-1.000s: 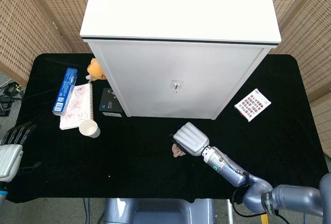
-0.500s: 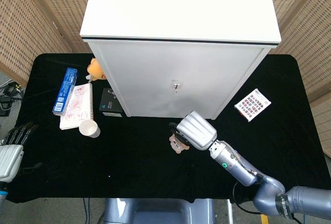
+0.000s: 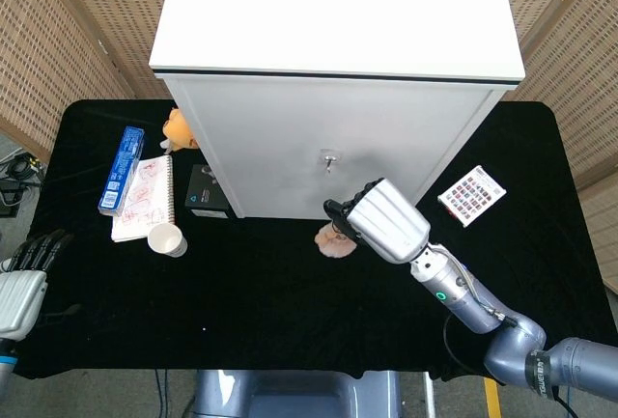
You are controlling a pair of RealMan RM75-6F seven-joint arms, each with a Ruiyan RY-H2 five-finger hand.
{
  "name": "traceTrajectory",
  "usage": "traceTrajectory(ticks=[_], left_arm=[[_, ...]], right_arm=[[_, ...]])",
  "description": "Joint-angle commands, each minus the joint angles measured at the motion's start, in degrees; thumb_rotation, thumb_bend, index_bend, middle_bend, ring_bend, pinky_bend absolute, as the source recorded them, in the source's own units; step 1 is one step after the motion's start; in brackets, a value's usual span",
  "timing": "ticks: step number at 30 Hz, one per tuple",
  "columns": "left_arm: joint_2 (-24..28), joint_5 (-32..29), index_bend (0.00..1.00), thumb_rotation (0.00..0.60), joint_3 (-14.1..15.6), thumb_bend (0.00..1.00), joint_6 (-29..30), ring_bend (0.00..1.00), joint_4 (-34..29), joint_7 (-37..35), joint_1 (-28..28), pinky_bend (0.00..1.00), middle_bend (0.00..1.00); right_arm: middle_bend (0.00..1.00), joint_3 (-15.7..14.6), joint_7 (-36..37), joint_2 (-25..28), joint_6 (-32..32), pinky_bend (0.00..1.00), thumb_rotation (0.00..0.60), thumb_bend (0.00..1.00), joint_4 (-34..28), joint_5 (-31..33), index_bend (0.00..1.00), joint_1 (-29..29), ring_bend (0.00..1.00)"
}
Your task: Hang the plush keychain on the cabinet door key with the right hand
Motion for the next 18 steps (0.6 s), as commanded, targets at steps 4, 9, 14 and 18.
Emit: traceTrajectory(ticks=[4, 9, 14, 18], left_arm=[[-0.3, 0.0, 0.00, 0.600, 0.0, 0.00, -0.1, 0.00, 0.0, 0.7, -0.1, 0.00, 0.00], [-0.5, -0.1, 0.00, 0.600, 0.0, 0.00, -0.2, 0.00, 0.0, 1.4, -0.2, 0.00, 0.00], [-0.7, -0.2, 0.00, 0.600, 0.0, 0.00, 0.0, 0.00, -0.1, 1.9, -0.1, 0.00, 0.00], [-0.9, -0.3, 0.00, 0.600, 0.0, 0.00, -0.1, 0.00, -0.1, 2.1, -0.2, 0.00, 0.00]], right_arm=[[1.00, 3.1, -6.1, -0.3, 3.7, 1.00, 0.600, 0.65, 3.4, -1.3, 0.72, -0.1, 1.00], [1.00, 4.1, -8.6, -0.2, 4.3, 1.00, 0.600, 0.65, 6.3, -3.6, 0.72, 1.1, 1.00], [1.00, 4.8, -10.1, -0.1, 3.4, 1.00, 0.600, 0.65, 6.7, -3.9, 0.72, 2.2, 1.00], [1.00, 5.1, -12.5, -0.1, 2.2, 1.00, 0.600, 0.65, 7.1, -4.6, 0.72, 3.3, 1.00]])
